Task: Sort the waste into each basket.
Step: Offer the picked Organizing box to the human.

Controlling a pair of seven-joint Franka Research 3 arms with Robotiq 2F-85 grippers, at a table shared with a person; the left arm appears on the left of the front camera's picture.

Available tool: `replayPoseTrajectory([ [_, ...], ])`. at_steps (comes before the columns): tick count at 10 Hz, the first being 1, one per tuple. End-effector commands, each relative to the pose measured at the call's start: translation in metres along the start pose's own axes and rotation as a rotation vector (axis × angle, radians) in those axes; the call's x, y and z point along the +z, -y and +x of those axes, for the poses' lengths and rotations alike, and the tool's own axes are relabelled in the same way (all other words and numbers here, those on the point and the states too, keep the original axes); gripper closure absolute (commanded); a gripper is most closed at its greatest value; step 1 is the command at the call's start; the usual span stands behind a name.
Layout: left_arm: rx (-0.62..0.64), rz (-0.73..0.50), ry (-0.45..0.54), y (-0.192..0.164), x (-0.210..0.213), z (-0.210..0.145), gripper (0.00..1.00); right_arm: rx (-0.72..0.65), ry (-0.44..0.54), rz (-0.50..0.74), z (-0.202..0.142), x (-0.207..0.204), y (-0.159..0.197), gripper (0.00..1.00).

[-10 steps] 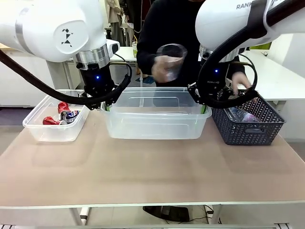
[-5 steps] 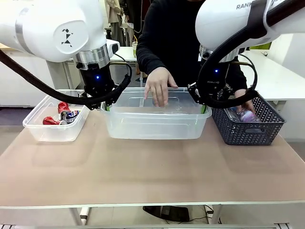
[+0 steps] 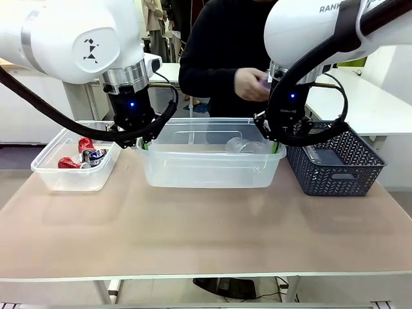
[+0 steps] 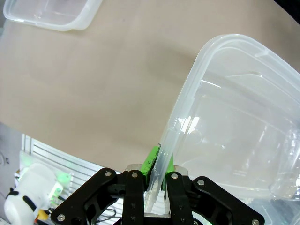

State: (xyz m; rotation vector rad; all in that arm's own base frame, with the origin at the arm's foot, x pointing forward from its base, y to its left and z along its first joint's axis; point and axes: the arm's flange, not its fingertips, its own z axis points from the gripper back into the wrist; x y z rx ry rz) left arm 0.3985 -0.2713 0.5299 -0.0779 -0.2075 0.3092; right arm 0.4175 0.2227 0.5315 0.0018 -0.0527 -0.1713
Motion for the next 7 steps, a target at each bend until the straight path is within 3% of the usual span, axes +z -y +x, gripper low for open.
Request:
replayPoseTrajectory([
  [1,0.023,-0.015,0.015,0.0034,0.007,0.0033,1.0,-0.003,-0.002,0.002,-0.0047,-0.0028,-0.0009,1.0],
  [7,0.023,-0.015,0.015,0.0034,0.007,0.0033,1.0,-0.003,-0.002,0.002,-0.0047,-0.0028,-0.0009,1.0],
])
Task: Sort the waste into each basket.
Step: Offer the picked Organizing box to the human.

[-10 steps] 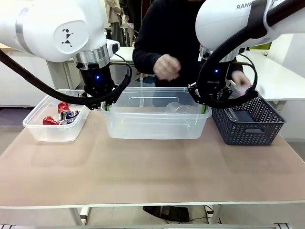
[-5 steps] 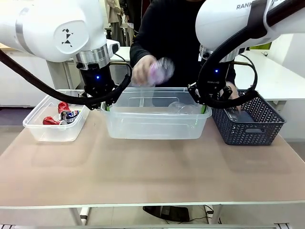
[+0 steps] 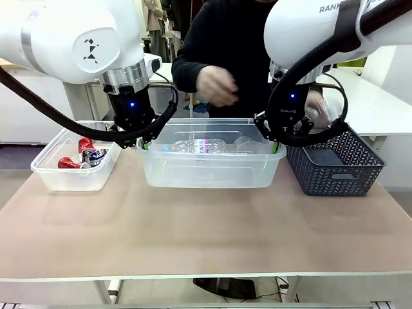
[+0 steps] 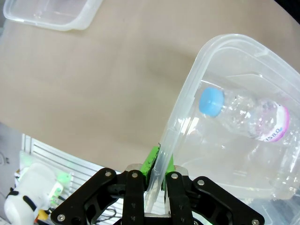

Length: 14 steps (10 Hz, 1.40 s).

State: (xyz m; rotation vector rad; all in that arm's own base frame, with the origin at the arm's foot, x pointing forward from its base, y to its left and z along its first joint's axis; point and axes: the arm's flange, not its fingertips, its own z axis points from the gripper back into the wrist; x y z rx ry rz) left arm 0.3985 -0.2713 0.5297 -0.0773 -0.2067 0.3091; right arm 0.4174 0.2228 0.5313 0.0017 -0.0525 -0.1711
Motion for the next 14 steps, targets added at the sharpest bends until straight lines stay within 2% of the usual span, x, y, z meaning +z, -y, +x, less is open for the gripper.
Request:
replayPoseTrajectory([
  [1,0.024,-0.015,0.016,0.0034,0.0072,0.0033,1.0,-0.003,-0.001,0.002,-0.0046,-0.0027,-0.0009,1.0],
  [14,0.024,-0.015,0.016,0.0034,0.0072,0.0033,1.0,-0.003,-0.001,0.002,-0.0046,-0.0027,-0.0009,1.0],
])
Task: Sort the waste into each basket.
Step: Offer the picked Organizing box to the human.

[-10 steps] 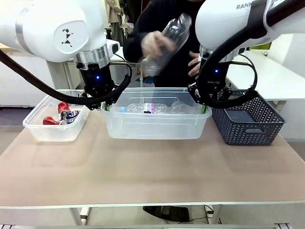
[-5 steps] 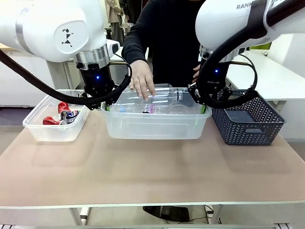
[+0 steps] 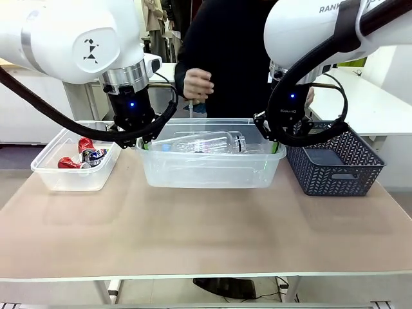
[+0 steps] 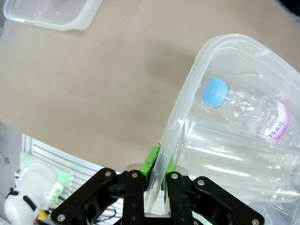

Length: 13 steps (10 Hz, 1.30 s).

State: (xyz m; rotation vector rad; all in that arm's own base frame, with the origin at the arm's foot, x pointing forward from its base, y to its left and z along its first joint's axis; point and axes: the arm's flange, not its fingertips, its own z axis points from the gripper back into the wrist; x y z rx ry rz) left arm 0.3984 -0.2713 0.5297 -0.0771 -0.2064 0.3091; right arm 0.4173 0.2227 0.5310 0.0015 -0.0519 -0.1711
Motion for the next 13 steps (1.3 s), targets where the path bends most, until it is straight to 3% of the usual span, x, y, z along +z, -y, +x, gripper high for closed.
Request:
replayPoseTrajectory([
  [1,0.024,-0.016,0.016,0.003,0.007,0.003,1.0,-0.003,-0.001,0.003,-0.005,-0.002,-0.001,1.0],
  [9,0.024,-0.016,0.016,0.003,0.007,0.003,1.0,-0.003,-0.001,0.003,-0.005,-0.002,-0.001,1.0],
  [10,0.0,0.0,0.0,0.0,0.0,0.0,0.94,0.0,0.0,0.0,0.0,0.0,0.0,0.95],
  [12,-0.018,-0.059,0.035,0.045,-0.006,0.08,0.94,0.018,0.004,-0.046,0.085,0.009,-0.034,0.95],
  [13,-0.04,-0.21,-0.072,0.055,-0.004,0.098,0.94,-0.038,-0.007,-0.076,0.112,0.004,-0.042,0.95],
])
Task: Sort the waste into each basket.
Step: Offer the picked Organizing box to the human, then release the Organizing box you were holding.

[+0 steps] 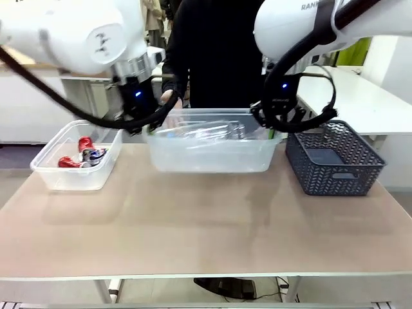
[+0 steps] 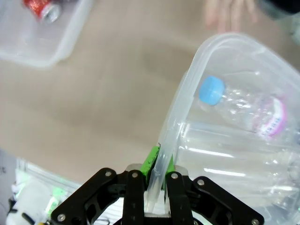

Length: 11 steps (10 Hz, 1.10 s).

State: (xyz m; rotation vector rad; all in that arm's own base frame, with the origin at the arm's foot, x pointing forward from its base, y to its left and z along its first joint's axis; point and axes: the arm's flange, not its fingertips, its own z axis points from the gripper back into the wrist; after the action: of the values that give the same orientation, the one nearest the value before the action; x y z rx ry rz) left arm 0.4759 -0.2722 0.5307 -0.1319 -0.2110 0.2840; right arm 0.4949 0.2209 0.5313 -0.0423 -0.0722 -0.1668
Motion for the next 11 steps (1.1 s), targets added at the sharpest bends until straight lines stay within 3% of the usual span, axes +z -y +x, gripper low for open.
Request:
replayPoseTrajectory([
  [1,0.072,-0.144,-0.038,0.033,0.005,0.033,0.94,-0.057,-0.048,-0.038,0.046,-0.002,-0.031,0.95],
  [3,0.125,-0.13,-0.095,0.029,-0.006,0.03,0.94,-0.099,-0.077,0.002,0.046,-0.017,-0.024,0.95],
  [4,0.032,-0.049,-0.029,0.011,-0.019,0.043,0.94,-0.028,-0.02,-0.018,0.056,-0.014,-0.003,0.95],
  [11,0.032,-0.049,-0.029,0.011,-0.019,0.043,0.94,-0.028,-0.02,-0.018,0.056,-0.014,-0.003,0.95],
])
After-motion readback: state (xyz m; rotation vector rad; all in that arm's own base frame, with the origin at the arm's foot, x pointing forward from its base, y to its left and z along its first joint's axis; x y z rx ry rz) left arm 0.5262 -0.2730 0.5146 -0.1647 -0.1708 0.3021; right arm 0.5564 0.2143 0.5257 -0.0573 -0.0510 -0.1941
